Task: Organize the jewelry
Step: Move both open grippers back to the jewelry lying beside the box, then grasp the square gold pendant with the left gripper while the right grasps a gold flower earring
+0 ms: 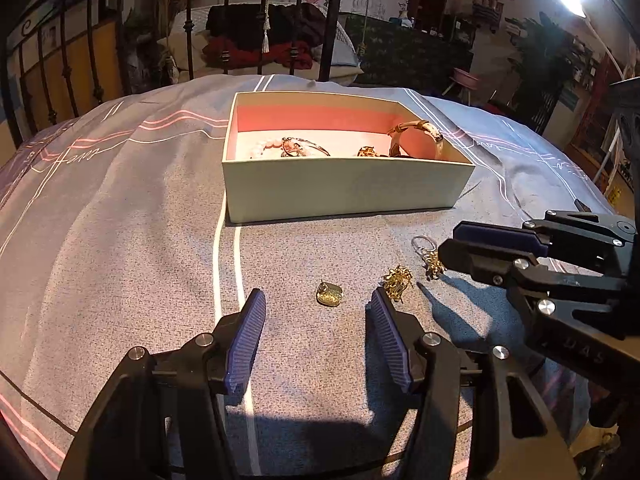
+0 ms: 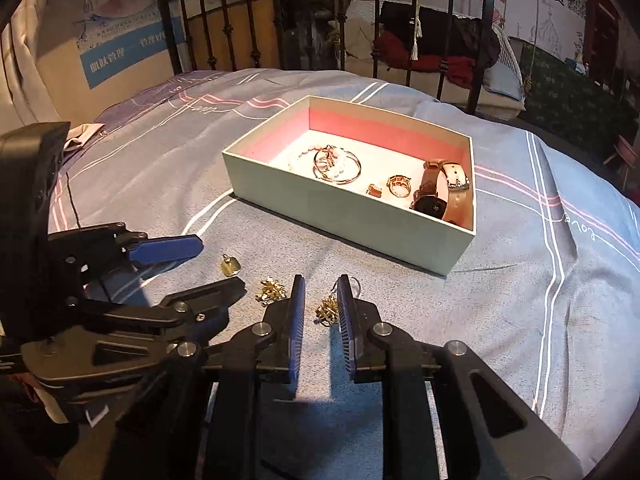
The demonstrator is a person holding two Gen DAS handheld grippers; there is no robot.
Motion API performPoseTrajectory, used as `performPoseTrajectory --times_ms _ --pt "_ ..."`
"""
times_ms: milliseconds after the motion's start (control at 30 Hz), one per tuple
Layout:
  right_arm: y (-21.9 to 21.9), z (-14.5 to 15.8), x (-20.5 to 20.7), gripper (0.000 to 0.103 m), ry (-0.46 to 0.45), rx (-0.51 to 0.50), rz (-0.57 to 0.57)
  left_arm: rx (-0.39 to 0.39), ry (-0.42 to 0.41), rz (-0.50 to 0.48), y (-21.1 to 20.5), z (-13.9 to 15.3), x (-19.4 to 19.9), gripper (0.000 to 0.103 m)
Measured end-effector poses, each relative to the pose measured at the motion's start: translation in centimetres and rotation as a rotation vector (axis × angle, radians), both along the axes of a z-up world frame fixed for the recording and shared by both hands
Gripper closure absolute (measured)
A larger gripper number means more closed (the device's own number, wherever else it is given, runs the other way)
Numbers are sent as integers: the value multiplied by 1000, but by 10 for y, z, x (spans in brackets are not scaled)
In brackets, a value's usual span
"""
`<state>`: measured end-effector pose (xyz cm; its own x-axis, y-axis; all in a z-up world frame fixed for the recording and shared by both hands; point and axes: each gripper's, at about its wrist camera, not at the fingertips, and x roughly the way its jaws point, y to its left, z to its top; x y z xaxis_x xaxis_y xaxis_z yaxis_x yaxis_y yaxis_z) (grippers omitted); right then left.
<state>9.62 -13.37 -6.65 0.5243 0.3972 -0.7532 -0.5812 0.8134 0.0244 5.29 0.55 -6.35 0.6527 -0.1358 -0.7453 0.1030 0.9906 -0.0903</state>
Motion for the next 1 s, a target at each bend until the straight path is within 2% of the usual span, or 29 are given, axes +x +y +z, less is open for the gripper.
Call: performPoseTrajectory --times_ms 67,200,467,700,867,900,1000 --pt "-4 -8 -1 84 4 -27 -15 -2 -1 1 0 0 0 49" --pt "-14 -17 0 84 42 17 -46 -3 -2 2 0 1 -1 49" --pt "2 -24 12 84 57 11 -45 6 2 2 0 1 1 49" --pt "-3 -26 10 87 45 30 -71 35 1 0 -4 0 3 49" --pt "-5 -25 10 87 50 41 -75 89 13 -1 -11 0 8 49" --pt "-5 -25 9 85 48 42 -77 103 14 -2 -13 -1 9 50" --pt "-4 -24 12 72 47 39 -82 134 2 -20 -19 -1 8 66"
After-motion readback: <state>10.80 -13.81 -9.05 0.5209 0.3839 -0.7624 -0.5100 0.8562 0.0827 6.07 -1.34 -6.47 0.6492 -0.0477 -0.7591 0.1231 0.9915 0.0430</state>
